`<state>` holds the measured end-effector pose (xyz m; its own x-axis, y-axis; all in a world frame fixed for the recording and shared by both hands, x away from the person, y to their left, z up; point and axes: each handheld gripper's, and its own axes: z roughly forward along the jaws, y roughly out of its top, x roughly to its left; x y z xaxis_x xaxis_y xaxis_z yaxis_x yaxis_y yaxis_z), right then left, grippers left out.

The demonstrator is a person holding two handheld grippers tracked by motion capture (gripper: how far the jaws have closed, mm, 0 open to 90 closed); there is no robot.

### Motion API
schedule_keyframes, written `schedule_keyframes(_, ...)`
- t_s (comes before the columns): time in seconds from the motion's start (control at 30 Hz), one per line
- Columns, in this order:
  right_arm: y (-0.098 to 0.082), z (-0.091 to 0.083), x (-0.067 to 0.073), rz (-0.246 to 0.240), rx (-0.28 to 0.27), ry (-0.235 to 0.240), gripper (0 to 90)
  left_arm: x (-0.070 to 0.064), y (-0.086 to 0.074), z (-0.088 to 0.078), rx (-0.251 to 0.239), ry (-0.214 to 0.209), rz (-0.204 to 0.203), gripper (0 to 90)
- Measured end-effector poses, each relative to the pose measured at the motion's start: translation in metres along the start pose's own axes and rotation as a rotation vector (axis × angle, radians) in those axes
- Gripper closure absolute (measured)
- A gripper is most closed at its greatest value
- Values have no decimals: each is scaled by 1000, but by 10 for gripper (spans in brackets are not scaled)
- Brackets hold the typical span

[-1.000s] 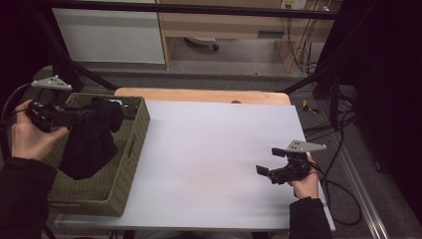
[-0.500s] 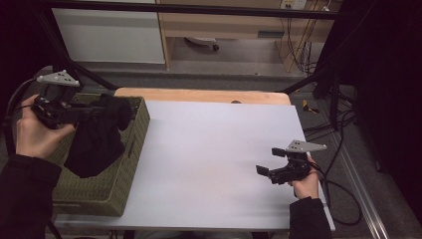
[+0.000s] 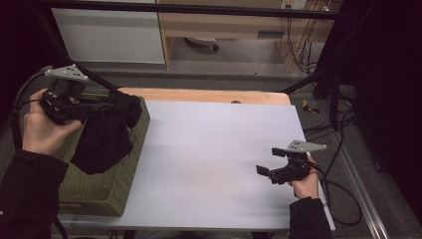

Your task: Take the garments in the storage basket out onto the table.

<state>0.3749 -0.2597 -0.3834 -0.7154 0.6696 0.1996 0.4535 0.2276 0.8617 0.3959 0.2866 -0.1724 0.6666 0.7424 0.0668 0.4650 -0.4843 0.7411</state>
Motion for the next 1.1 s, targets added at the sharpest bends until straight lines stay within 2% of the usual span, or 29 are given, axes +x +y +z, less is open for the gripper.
schedule_keyframes(0.2,0,0,0,-1,-1,0,6,-6,7,2,-7,-16,14,817)
schedule_keyframes(0.23,0,0,0,1,-1,1,6,-9,10,4,-11,-16,35,817)
schedule_keyframes(0.37,0,0,0,0,1,0,6,-14,14,7,-13,-29,44,817)
schedule_keyframes(0.4,0,0,0,-2,1,-1,6,-18,16,9,-7,-45,39,817)
schedule_keyframes(1.1,0,0,0,-1,2,0,6,-46,36,32,-15,-115,82,816)
